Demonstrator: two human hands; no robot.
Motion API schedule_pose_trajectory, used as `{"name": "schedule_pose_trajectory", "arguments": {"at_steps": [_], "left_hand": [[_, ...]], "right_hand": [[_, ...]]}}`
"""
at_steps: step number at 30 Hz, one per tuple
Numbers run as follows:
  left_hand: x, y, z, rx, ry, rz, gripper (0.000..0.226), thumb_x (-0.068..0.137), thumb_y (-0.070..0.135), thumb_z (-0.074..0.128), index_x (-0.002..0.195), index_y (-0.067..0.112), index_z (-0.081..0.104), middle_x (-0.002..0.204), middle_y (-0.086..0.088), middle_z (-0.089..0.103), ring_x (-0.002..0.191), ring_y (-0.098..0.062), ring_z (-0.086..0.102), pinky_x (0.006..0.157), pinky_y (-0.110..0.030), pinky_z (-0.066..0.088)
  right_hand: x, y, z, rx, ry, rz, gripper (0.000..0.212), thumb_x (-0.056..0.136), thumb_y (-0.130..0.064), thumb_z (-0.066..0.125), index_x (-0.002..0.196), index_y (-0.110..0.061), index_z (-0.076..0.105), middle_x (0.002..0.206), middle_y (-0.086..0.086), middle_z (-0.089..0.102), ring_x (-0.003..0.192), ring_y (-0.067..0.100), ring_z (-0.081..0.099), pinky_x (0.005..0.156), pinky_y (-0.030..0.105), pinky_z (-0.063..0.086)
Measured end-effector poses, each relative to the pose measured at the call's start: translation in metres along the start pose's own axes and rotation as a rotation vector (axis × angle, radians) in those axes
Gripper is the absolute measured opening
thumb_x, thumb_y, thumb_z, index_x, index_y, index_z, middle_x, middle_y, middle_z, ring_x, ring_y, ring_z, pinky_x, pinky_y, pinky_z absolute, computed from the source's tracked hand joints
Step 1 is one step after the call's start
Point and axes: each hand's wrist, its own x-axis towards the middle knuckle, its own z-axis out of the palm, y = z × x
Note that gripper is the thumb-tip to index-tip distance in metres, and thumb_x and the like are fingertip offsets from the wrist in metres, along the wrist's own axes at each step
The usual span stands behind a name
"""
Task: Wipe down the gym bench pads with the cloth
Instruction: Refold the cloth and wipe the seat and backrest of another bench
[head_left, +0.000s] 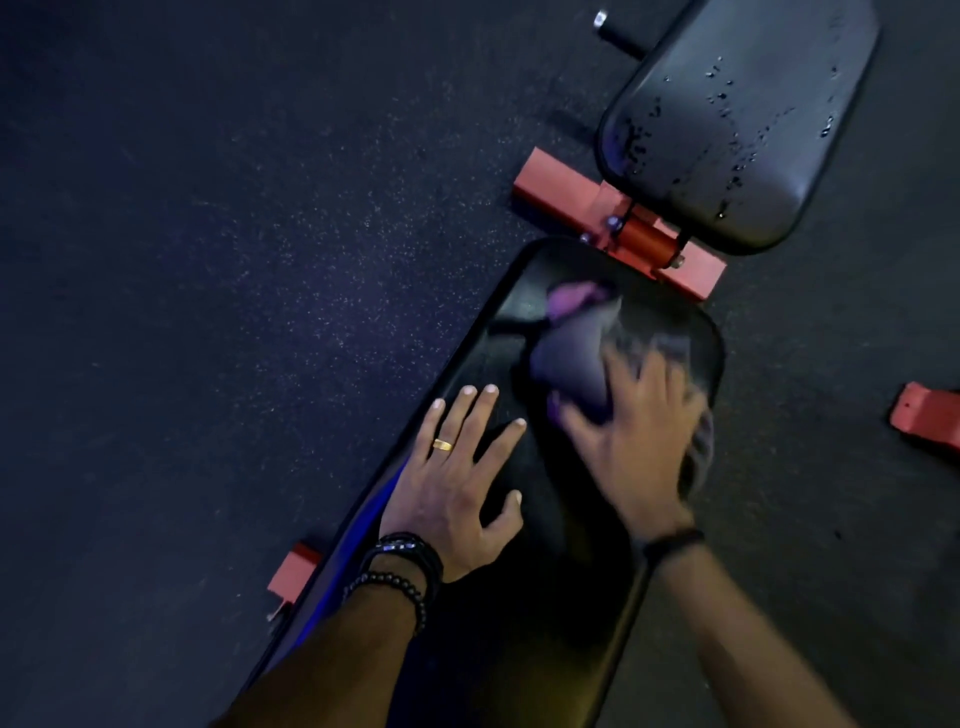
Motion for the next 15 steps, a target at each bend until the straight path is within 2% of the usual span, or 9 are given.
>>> {"name": "schedule_pose_trajectory", "arguments": {"at_steps": [2, 4, 7, 9, 10, 12, 15], "left_hand": [[0.000, 0.000, 0.001, 0.008, 0.020, 0.003, 0.069, 0.082, 0.048, 0.051, 0.145, 0.021, 0.041, 0.161, -0.014, 0.020, 0.150, -0.029, 0.013, 0.119, -0.053, 0.018], [0.000, 0.001, 0.001, 0.004, 0.021, 0.002, 0.069, 0.084, 0.049, 0.050, 0.147, 0.022, 0.039, 0.161, -0.013, 0.019, 0.151, -0.028, 0.012, 0.121, -0.052, 0.016], [0.001, 0.000, 0.002, 0.012, 0.034, 0.000, 0.068, 0.085, 0.049, 0.048, 0.147, 0.023, 0.037, 0.161, -0.012, 0.018, 0.150, -0.028, 0.013, 0.121, -0.051, 0.014], [0.001, 0.000, 0.002, 0.022, 0.027, -0.002, 0.068, 0.085, 0.049, 0.048, 0.147, 0.023, 0.037, 0.161, -0.011, 0.018, 0.150, -0.028, 0.013, 0.121, -0.051, 0.014], [0.000, 0.000, 0.003, 0.024, 0.024, -0.007, 0.068, 0.085, 0.049, 0.047, 0.147, 0.023, 0.036, 0.161, -0.011, 0.018, 0.150, -0.028, 0.013, 0.121, -0.051, 0.014], [-0.002, 0.000, 0.004, 0.024, 0.028, -0.010, 0.068, 0.086, 0.050, 0.045, 0.148, 0.024, 0.035, 0.162, -0.010, 0.017, 0.151, -0.027, 0.012, 0.121, -0.051, 0.014], [-0.003, 0.001, 0.005, 0.016, 0.040, -0.008, 0.068, 0.086, 0.050, 0.044, 0.148, 0.025, 0.036, 0.162, -0.010, 0.017, 0.151, -0.026, 0.012, 0.121, -0.051, 0.014]], "right_hand": [[-0.050, 0.012, -0.012, 0.005, -0.043, -0.043, 0.066, 0.067, -0.062, 0.061, 0.118, -0.020, 0.062, 0.118, 0.012, 0.056, 0.108, 0.031, 0.048, 0.086, 0.047, 0.037], [-0.039, 0.032, -0.011, -0.007, -0.045, 0.002, 0.065, 0.066, -0.061, 0.056, 0.112, -0.015, 0.063, 0.114, 0.015, 0.056, 0.105, 0.033, 0.049, 0.087, 0.049, 0.035], [0.047, 0.048, 0.004, -0.071, 0.049, 0.235, 0.064, 0.074, -0.058, 0.048, 0.115, -0.010, 0.059, 0.115, 0.021, 0.054, 0.111, 0.038, 0.046, 0.093, 0.056, 0.034], [0.099, 0.057, 0.012, -0.056, 0.002, 0.439, 0.066, 0.080, -0.057, 0.049, 0.127, -0.012, 0.055, 0.123, 0.022, 0.052, 0.119, 0.041, 0.043, 0.098, 0.059, 0.031], [0.111, 0.058, 0.013, -0.026, -0.015, 0.478, 0.067, 0.080, -0.058, 0.048, 0.129, -0.012, 0.054, 0.124, 0.023, 0.052, 0.121, 0.042, 0.042, 0.100, 0.060, 0.031], [0.091, 0.053, 0.008, -0.056, -0.029, 0.400, 0.071, 0.078, -0.060, 0.043, 0.127, -0.009, 0.054, 0.121, 0.025, 0.052, 0.119, 0.043, 0.044, 0.097, 0.059, 0.035], [-0.043, 0.023, -0.007, -0.013, -0.008, 0.229, 0.069, 0.074, -0.057, 0.049, 0.124, -0.010, 0.056, 0.122, 0.025, 0.053, 0.117, 0.042, 0.046, 0.091, 0.055, 0.036]]}}
